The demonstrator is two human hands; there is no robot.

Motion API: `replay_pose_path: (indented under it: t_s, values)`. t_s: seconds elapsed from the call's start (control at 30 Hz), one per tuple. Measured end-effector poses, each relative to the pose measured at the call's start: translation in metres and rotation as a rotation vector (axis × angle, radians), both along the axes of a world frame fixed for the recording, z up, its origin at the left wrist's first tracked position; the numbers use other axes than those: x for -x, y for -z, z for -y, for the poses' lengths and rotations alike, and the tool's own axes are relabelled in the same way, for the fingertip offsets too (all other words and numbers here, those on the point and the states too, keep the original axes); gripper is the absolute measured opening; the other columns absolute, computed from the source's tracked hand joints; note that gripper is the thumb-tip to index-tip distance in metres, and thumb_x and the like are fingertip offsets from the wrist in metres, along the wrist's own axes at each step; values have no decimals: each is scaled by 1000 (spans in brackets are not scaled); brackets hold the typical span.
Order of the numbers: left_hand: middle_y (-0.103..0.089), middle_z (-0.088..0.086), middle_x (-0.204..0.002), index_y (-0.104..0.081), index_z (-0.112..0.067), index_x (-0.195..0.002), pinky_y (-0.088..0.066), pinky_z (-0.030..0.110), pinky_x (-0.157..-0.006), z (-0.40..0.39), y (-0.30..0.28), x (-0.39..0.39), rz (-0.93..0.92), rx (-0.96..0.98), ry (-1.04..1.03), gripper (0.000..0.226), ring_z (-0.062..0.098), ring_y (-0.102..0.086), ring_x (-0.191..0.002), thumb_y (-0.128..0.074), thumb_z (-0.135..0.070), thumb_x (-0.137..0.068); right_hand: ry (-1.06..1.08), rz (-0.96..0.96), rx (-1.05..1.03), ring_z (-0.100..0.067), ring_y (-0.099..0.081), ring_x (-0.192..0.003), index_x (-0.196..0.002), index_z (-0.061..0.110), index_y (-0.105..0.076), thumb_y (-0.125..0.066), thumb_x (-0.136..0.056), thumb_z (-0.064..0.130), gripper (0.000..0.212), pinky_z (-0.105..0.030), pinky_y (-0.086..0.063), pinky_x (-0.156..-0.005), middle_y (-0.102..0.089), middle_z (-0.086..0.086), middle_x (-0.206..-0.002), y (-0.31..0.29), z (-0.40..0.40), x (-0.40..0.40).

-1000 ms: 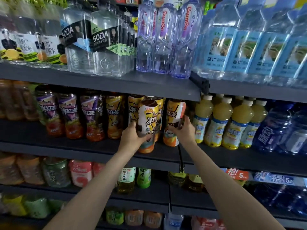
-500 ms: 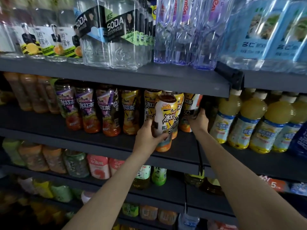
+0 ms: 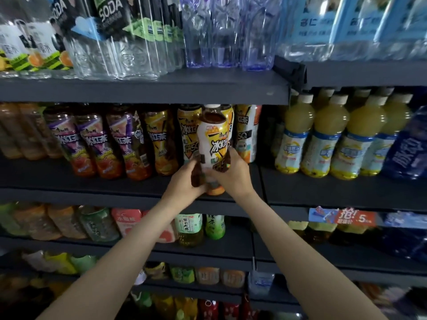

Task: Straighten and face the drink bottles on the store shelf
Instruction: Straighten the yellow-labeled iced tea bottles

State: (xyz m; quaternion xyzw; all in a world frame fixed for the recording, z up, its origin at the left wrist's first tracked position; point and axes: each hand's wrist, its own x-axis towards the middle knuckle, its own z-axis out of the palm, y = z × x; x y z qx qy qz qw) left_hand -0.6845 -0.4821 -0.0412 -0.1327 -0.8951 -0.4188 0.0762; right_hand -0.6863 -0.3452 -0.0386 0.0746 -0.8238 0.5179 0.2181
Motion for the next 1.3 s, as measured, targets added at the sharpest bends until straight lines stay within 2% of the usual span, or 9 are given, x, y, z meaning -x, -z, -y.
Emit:
replay_pose_path:
  t_s: [0.1,0.2,0.43,0.57,0.73,0.87,0.97,1.13,1.3]
  values:
    - [-45,4,-140,-36,-16,-141,-28,14,-93,5,-6,7,-14,76,-8,61,18,-42,-127,-64,-18,-87,125,-29,48,-14,-59,-94,-118,6,-53,-81,-74,18,54,-7,-43,-70,-63,-1,-103,7,-19,-7]
    - [-38,3,-145,-36,-19,-141,-26,18,-100,-4,-8,14,-35,85,20,59,17,-35,-133,-62,-17,-88,312,-1,34,-24,-60,-103,-117,7,-52,-79,-76,22,51,-33,-50,-82,-64,-9,-111,9,-44,-2]
    - [-9,14,-153,-33,-29,-143,-22,40,-115,-40,-5,34,23,193,89,64,32,-12,-142,-63,-18,-88,331,128,-45,-29,-55,-114,-122,4,-46,-75,-80,18,53,-26,-40,-81,-59,-14,-120,-6,-59,31]
    - [-6,16,-154,-33,-23,-144,-16,35,-116,-47,-5,33,-11,181,83,68,31,-6,-144,-64,-11,-85,325,190,-48,-30,-54,-115,-124,4,-41,-74,-80,13,55,-34,-44,-88,-58,-15,-123,-5,-50,37]
    - [-24,9,-148,-39,-20,-140,-29,20,-98,-41,0,17,-103,112,20,54,25,-33,-133,-58,-11,-90,325,264,-194,-31,-55,-115,-133,4,-43,-71,-84,18,58,-33,-45,-86,-58,-15,-124,10,-78,10]
    - [-39,11,-130,-51,-10,-126,-34,17,-86,-52,5,-2,-257,31,-49,40,24,-46,-118,-59,-6,-87,499,47,-275,-32,-52,-115,-127,0,-47,-66,-87,14,46,-30,-40,-88,-56,-17,-123,-1,-121,-20]
    - [-40,11,-127,-51,-8,-124,-31,14,-82,-71,3,-12,-279,33,11,39,24,-46,-114,-58,-5,-87,578,-127,-391,-36,-44,-121,-134,-4,-39,-66,-87,12,57,-35,-37,-96,-47,-21,-129,-29,-142,-18]
    - [-40,10,-127,-49,-8,-123,-41,23,-88,-98,-1,-12,-261,26,0,38,24,-50,-114,-60,-7,-87,450,-112,-457,-33,-12,-144,-150,5,-8,-68,-86,17,89,-38,-17,-116,-12,-20,-155,-61,-150,14]
    - [-40,9,-123,-50,-5,-122,-50,37,-83,-119,7,-12,-260,20,-31,39,27,-53,-109,-58,0,-85,437,-111,-543,-33,-25,-134,-151,7,-5,-67,-85,18,91,-37,-24,-113,-27,-18,-146,-60,-152,34]
